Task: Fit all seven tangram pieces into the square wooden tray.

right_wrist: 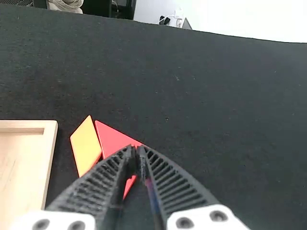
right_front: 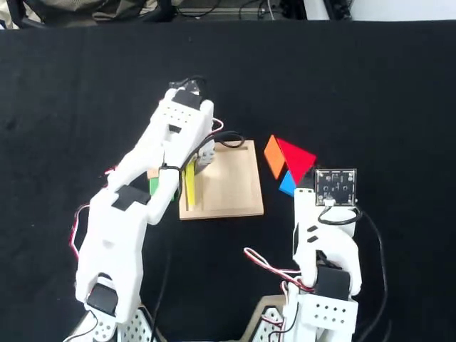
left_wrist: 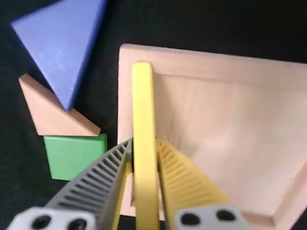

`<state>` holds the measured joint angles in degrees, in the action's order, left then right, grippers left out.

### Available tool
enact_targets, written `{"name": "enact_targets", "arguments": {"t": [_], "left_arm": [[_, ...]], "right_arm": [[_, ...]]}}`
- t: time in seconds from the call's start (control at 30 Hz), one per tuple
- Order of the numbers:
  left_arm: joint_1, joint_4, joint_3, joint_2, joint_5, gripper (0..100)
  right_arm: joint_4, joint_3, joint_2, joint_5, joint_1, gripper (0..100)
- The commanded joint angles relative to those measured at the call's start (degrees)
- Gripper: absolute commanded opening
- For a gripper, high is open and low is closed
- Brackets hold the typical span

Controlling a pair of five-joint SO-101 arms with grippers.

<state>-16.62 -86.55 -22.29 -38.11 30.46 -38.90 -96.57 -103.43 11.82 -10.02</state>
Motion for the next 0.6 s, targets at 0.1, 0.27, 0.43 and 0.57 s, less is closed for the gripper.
{"name": "enact_targets", "arguments": {"t": [0.1, 0.27, 0.43, 0.57], "left_arm": [[-1.5, -0.3, -2.2, -0.3, 0.8, 5], [-1.5, -0.6, -2.2, -0.1, 0.0, 11], [-1.5, -1.6, -2.7, 0.4, -0.1, 23], [-1.5, -1.7, -2.8, 0.4, -0.2, 23]], "right_arm": [[1.4, 0.0, -4.4, -0.7, -1.0, 1.2], [1.4, 0.0, -4.4, -0.7, -1.0, 1.2], [1.3, 0.0, -4.4, -0.7, -1.0, 1.2], [1.3, 0.0, -4.4, -0.7, -1.0, 1.2]]}}
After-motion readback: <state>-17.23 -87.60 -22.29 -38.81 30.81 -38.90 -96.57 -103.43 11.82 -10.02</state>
